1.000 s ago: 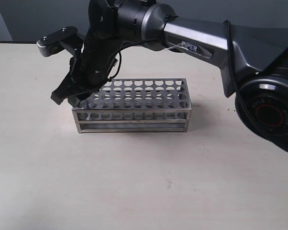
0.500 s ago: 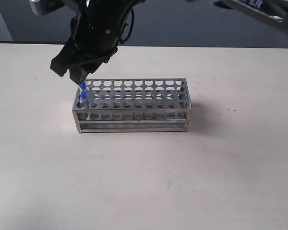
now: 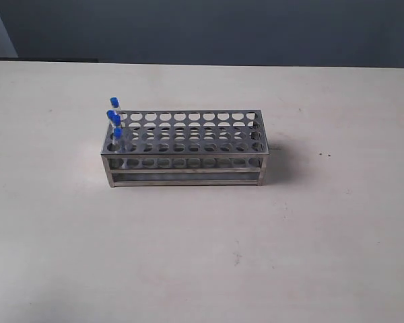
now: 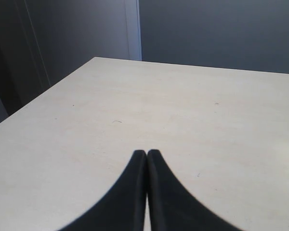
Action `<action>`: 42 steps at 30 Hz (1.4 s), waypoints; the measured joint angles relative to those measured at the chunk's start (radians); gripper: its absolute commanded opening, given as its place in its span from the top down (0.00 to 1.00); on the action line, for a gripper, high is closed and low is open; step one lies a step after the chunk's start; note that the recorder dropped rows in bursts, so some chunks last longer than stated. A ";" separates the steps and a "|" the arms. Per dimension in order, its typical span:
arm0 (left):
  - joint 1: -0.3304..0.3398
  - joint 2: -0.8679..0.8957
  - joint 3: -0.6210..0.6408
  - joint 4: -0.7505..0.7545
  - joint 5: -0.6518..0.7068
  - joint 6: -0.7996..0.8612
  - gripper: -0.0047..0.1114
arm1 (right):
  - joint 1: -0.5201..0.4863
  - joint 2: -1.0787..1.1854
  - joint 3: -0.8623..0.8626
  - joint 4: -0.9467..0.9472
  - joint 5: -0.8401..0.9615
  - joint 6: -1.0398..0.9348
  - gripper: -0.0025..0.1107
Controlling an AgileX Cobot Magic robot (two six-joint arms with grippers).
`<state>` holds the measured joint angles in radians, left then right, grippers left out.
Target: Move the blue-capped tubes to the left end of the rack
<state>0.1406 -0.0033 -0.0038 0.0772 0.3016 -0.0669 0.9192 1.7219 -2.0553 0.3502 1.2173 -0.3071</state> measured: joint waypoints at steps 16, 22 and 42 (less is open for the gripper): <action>0.000 0.000 0.000 0.000 0.000 0.000 0.96 | 0.000 -0.320 0.000 -0.051 0.001 0.088 0.98; 0.000 0.000 0.000 0.000 0.000 0.000 0.96 | 0.000 -0.400 0.002 -0.157 0.002 0.084 0.98; 0.000 0.000 0.000 0.000 0.000 0.000 0.96 | -0.634 -1.241 1.522 0.120 -0.801 -0.199 0.98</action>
<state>0.1406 -0.0033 -0.0038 0.0772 0.3016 -0.0669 0.2855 0.4814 -0.5336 0.4704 0.4160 -0.5059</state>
